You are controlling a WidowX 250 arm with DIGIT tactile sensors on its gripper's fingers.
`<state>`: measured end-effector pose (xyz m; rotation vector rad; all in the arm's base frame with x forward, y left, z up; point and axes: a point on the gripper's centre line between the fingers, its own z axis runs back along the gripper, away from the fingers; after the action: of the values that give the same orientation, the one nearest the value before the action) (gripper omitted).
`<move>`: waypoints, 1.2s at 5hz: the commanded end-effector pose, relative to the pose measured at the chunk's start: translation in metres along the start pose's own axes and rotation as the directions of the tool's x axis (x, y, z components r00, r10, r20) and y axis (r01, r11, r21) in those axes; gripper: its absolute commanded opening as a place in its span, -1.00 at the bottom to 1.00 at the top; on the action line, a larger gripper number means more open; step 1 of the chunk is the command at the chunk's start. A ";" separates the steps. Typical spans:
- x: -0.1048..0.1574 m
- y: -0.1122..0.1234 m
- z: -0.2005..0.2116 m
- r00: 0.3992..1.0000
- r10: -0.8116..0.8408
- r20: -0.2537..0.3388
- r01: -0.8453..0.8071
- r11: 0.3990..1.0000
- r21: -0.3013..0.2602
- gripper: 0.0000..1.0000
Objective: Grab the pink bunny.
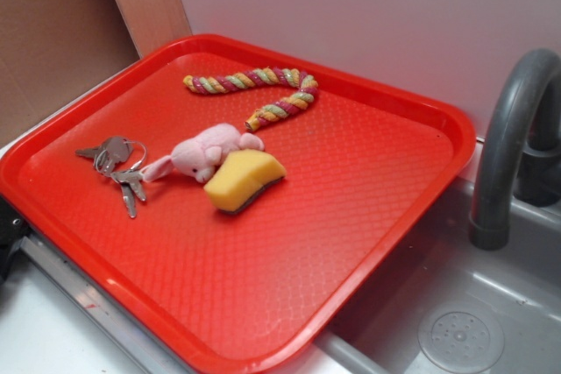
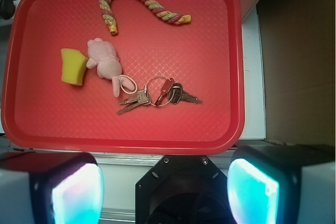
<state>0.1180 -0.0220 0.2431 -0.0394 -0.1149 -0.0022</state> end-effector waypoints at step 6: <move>0.080 -0.070 -0.095 0.839 -0.542 0.056 0.542 0.840 0.002 1.00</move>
<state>0.2078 -0.0906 0.1514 -0.0277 -0.1405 -0.5426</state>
